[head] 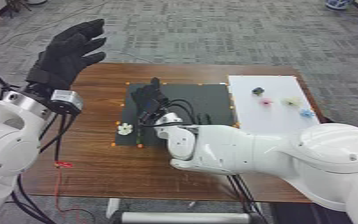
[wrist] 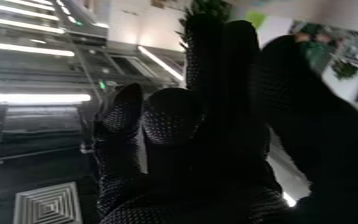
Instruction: Arrange flowers
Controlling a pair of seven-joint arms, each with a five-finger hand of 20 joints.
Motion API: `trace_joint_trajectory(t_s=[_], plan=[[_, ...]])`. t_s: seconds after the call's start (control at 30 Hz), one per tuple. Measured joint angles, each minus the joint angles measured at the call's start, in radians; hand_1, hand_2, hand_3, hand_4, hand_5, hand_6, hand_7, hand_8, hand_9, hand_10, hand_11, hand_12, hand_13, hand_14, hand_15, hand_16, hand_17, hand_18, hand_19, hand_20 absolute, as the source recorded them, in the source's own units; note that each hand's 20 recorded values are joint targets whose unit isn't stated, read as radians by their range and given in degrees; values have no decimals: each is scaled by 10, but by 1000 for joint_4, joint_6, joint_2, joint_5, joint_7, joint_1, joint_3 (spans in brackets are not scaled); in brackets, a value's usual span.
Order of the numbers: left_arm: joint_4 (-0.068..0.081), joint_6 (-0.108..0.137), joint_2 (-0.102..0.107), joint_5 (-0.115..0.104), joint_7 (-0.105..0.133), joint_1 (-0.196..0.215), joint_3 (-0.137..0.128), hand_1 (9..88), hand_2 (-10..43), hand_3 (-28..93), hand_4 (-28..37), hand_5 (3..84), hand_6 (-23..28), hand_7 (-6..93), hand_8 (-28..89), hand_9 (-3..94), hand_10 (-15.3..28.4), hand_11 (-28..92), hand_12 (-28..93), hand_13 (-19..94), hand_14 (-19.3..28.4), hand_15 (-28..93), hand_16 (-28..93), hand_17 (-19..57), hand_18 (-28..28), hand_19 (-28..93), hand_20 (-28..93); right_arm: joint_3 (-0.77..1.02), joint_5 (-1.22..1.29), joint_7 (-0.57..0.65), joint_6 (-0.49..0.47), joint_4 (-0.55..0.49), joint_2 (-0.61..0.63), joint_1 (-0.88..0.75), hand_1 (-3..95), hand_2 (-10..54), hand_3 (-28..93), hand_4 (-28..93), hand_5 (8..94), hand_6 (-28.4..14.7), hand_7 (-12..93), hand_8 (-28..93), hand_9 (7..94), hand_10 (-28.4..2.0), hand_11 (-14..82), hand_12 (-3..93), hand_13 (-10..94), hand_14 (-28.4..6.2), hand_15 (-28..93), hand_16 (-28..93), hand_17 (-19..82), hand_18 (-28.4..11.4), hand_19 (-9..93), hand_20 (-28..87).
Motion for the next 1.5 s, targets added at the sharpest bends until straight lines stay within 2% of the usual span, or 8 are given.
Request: trace_joint_trajectory(t_s=[0.2, 0.47, 0.7, 0.8, 0.93, 1.07, 1.2, 1.5], plan=[[-11, 3, -2, 0, 3, 24, -25, 247, -38, 708, -249, 244, 12, 167, -72, 173, 74, 65, 233, 90, 93, 250, 33, -116, 185, 347, 113, 16, 5, 33, -47, -25, 13, 4, 338, -66, 923, -171, 621, -3, 246, -138, 650, -107, 249, 236, 637, -94, 835, 280, 245, -230, 803, 585], [-64, 33, -13, 1, 21, 145, -141, 247, -37, 708, -252, 246, 12, 186, -77, 178, 81, 96, 236, 79, 112, 325, 14, -128, 194, 372, 111, 237, 116, 11, -83, -341, 176, -17, 247, -95, 932, -254, 557, -15, 239, -120, 594, -122, 243, 235, 583, -106, 785, 268, 230, -233, 792, 561], [-92, 44, -59, 2, 22, 245, -194, 247, -39, 714, -254, 253, 18, 199, -87, 178, 91, 134, 214, 71, 120, 366, -13, -132, 198, 386, 107, 529, -29, -16, -73, -603, 387, -172, 297, -95, 823, -282, 418, -42, 255, -124, 443, -124, 258, 223, 500, -105, 800, 240, 194, -216, 752, 540], [-119, 57, -88, 4, 24, 311, -245, 248, -39, 713, -256, 253, 19, 201, -88, 177, 92, 140, 207, 69, 122, 372, -19, -132, 199, 389, 105, 701, -82, -56, -76, -657, 497, -304, 354, -95, 758, -283, 406, -39, 260, -131, 433, -120, 258, 221, 490, -103, 803, 235, 191, -212, 744, 530], [-147, 74, -118, 4, 33, 398, -305, 248, -38, 714, -256, 253, 19, 204, -90, 176, 93, 145, 201, 69, 122, 378, -24, -133, 200, 390, 103, 880, -116, -75, -41, -656, 653, -479, 332, -95, 791, -283, 418, -35, 267, -135, 451, -119, 254, 216, 500, -98, 805, 228, 194, -210, 746, 529], [-148, 83, -131, 4, 36, 443, -311, 247, -39, 715, -255, 253, 19, 205, -91, 175, 93, 148, 196, 68, 124, 384, -28, -133, 200, 392, 101, 1068, -179, 18, -28, -659, 795, -687, 313, -95, 818, -283, 419, -35, 268, -135, 456, -125, 250, 216, 506, -98, 810, 228, 196, -209, 747, 528], [-147, 83, -136, 4, 36, 447, -307, 247, -39, 714, -255, 253, 20, 206, -91, 174, 93, 151, 193, 68, 124, 386, -31, -133, 200, 392, 100, 1228, -191, 125, -43, -663, 889, -873, 314, -95, 823, -283, 428, -35, 267, -135, 456, -125, 251, 219, 503, -99, 811, 231, 196, -210, 748, 528], [-151, 83, -139, 4, 36, 463, -318, 252, -32, 718, -256, 253, 20, 206, -92, 173, 93, 155, 190, 68, 124, 388, -33, -133, 200, 393, 99, 1381, -164, 88, -129, -650, 951, -1104, 369, -95, 777, -283, 434, -17, 276, -147, 466, -89, 259, 214, 503, -94, 808, 235, 192, -208, 745, 533]])
